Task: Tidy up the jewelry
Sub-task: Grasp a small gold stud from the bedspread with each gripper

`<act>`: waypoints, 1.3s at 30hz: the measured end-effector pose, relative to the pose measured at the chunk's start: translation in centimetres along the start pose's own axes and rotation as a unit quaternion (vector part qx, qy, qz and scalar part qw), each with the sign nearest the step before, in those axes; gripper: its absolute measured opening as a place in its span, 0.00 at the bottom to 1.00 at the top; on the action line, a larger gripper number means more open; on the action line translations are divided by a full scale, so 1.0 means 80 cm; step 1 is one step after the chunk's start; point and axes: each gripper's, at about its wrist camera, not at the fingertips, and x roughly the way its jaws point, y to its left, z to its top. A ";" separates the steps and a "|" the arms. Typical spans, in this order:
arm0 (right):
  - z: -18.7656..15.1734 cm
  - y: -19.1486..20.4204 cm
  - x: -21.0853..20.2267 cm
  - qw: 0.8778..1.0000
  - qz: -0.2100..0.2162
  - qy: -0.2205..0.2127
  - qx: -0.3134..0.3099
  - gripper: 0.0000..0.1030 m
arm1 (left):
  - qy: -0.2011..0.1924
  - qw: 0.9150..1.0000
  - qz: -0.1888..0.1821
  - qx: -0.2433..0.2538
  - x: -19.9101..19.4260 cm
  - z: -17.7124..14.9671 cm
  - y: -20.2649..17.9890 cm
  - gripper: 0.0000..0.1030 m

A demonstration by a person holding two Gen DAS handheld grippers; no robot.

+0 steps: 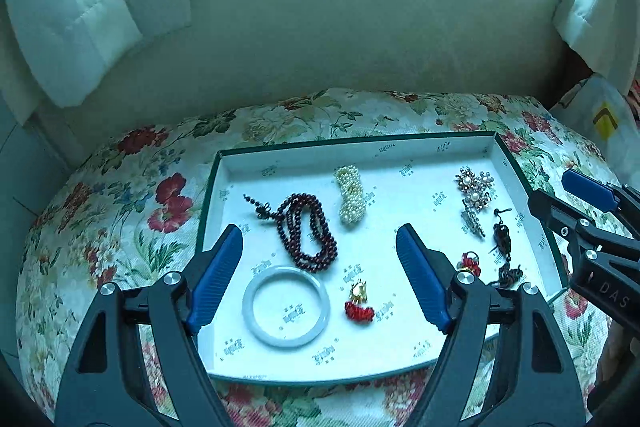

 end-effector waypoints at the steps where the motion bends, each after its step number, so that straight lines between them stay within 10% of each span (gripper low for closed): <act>1: -0.005 0.003 -0.007 1.000 0.000 0.000 -0.001 0.56 | -0.002 1.000 0.001 -0.002 -0.007 -0.005 0.004 0.76; 20: -0.130 0.088 -0.028 0.995 0.048 0.075 -0.036 0.40 | 0.033 0.999 0.017 -0.003 -0.056 -0.135 0.039 0.64; 39: -0.149 0.126 0.000 0.988 0.064 0.116 -0.074 0.23 | 0.061 0.998 0.023 -0.022 -0.046 -0.174 0.081 0.62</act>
